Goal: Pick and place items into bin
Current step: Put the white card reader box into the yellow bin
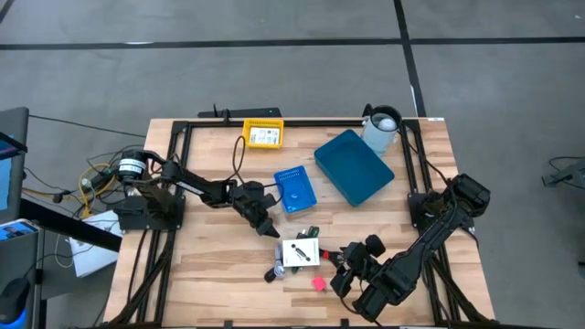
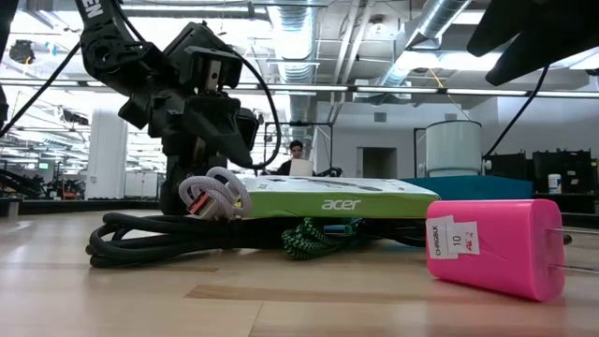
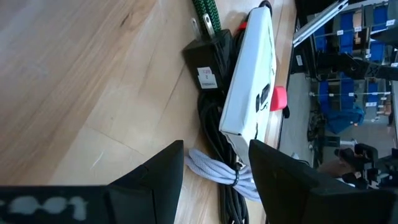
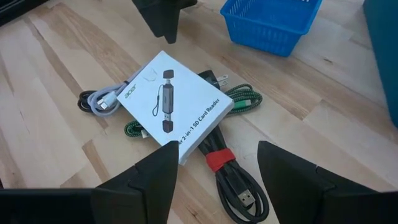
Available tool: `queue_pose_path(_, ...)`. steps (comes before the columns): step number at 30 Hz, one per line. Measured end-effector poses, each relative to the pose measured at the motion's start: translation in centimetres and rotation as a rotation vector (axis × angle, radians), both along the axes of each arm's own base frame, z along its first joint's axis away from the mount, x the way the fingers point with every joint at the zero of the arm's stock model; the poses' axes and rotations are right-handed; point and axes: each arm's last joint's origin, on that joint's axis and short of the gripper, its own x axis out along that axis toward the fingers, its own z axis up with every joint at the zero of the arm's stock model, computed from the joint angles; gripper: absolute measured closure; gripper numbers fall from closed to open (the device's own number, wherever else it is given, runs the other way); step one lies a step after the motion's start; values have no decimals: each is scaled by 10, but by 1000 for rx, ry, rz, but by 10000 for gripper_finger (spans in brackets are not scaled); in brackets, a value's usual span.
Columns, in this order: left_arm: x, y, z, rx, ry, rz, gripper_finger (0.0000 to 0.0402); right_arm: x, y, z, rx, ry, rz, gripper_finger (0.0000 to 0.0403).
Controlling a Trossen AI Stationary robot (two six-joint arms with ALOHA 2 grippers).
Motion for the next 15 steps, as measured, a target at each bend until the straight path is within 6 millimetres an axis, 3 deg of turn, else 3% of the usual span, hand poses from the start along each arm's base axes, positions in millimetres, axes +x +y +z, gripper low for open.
queue_pose_path(6, 0, 0, 0, 6, -6, -5, 216, 1, 1, 0, 9, -7, 0, 189)
queue_pose_path(15, 0, -3, 0, 28, -4, 17, 141, 1, 1, 0, 19, -1, 3, 189)
